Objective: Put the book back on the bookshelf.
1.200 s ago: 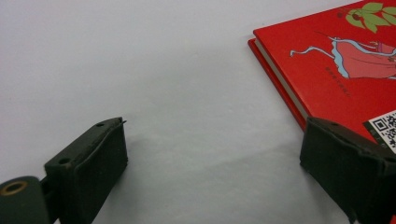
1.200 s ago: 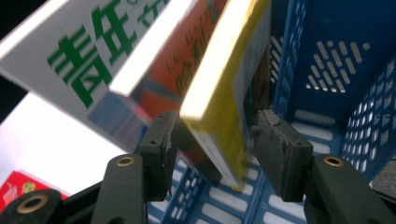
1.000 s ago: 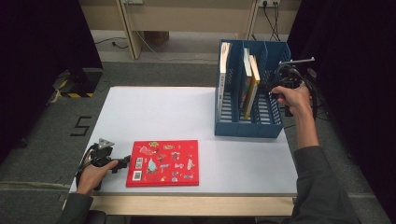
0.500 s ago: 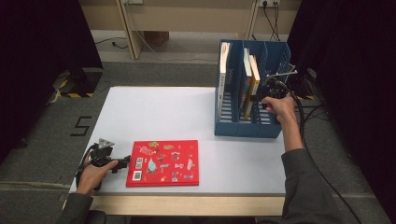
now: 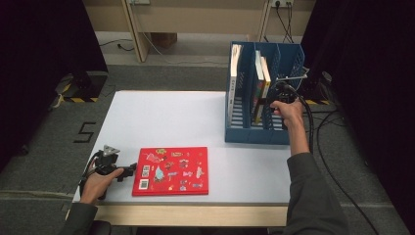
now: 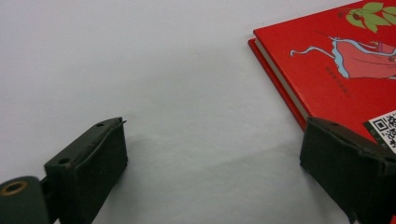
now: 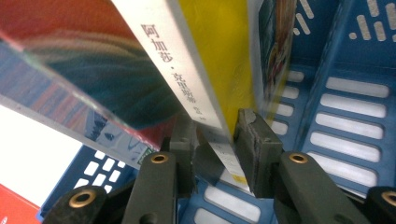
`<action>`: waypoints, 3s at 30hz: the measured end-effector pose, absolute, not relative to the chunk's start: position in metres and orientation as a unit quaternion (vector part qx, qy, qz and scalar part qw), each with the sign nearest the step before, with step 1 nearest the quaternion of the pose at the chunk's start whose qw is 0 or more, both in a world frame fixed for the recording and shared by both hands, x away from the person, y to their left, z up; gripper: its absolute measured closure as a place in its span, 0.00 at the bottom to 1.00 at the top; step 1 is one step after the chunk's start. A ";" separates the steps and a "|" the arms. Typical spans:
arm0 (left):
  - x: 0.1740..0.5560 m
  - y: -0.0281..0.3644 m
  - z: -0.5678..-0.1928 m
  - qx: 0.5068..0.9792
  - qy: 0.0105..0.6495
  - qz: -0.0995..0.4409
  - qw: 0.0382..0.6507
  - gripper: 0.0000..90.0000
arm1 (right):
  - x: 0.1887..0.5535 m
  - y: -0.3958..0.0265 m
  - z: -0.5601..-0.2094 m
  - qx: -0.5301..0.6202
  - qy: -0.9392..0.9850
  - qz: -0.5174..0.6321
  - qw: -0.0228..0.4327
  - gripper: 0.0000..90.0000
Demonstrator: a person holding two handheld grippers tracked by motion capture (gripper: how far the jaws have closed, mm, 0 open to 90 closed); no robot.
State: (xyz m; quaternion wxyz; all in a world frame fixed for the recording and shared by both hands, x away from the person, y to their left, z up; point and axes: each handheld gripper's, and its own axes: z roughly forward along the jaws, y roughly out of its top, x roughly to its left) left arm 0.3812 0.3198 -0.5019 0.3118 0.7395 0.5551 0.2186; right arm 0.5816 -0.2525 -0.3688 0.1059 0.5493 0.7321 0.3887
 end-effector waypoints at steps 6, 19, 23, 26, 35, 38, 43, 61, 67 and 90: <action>0.381 0.320 -0.502 0.740 0.555 0.218 0.312 0.07 | 0.588 -0.246 -0.370 0.549 0.730 0.394 0.101 0.77; 0.381 0.320 -0.502 0.739 0.554 0.219 0.313 0.07 | 0.579 -0.252 -0.369 0.542 0.745 0.370 0.117 0.65; 0.380 0.320 -0.502 0.739 0.554 0.220 0.314 0.07 | 0.565 -0.263 -0.368 0.543 0.741 0.375 0.123 0.60; 0.380 0.320 -0.503 0.738 0.553 0.222 0.316 0.07 | 0.555 -0.269 -0.367 0.541 0.736 0.389 0.120 0.57; 0.379 0.321 -0.504 0.737 0.550 0.225 0.322 0.07 | 0.523 -0.267 -0.371 0.515 0.739 0.417 0.122 0.50; 0.378 0.321 -0.505 0.736 0.550 0.227 0.324 0.07 | 0.512 -0.264 -0.373 0.505 0.740 0.425 0.129 0.48; 0.378 0.321 -0.505 0.735 0.549 0.228 0.325 0.06 | 0.497 -0.265 -0.379 0.504 0.730 0.443 0.128 0.45; 0.379 0.322 -0.505 0.738 0.548 0.226 0.323 0.06 | 0.456 -0.251 -0.397 0.488 0.739 0.452 0.104 0.41; 0.379 0.322 -0.505 0.738 0.548 0.226 0.323 0.06 | 0.450 -0.243 -0.406 0.487 0.746 0.444 0.095 0.41; 0.375 0.320 -0.499 0.746 0.546 0.213 0.316 0.14 | 0.439 -0.180 -0.448 0.459 0.783 0.418 0.025 0.39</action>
